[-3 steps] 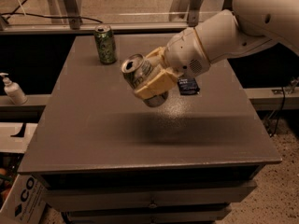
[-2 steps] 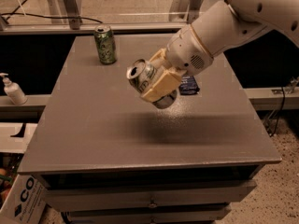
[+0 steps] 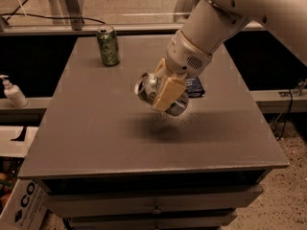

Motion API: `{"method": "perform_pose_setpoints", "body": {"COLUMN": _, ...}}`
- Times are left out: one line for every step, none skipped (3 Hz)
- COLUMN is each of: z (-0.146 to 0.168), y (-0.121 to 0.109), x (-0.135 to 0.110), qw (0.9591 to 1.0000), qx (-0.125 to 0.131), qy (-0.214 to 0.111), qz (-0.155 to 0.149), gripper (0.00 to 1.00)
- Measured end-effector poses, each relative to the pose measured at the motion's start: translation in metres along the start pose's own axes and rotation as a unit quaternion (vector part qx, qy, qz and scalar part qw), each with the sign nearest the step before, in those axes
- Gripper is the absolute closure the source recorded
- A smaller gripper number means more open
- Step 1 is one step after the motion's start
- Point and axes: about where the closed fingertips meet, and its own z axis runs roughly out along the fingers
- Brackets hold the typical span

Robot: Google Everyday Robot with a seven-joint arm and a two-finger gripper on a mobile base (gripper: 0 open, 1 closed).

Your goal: Knock 7up can over

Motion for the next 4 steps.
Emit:
{"method": "perform_pose_setpoints", "body": {"z": 0.013, "y": -0.003, "x": 0.011, "qw": 0.9991, "qx": -0.02, "qy": 0.037, "qz": 0.009, "gripper": 1.0}}
{"method": "perform_pose_setpoints", "body": {"z": 0.021, "y": -0.008, "x": 0.016, "qw": 0.9981, "qx": -0.027, "qy": 0.052, "qz": 0.02, "gripper": 0.82}}
{"method": "perform_pose_setpoints", "body": {"z": 0.026, "y": -0.012, "x": 0.018, "qw": 0.9977, "qx": -0.027, "qy": 0.056, "qz": 0.027, "gripper": 0.58}}
{"method": "perform_pose_setpoints", "body": {"z": 0.031, "y": -0.013, "x": 0.02, "qw": 0.9976, "qx": -0.027, "qy": 0.054, "qz": 0.034, "gripper": 0.35}}
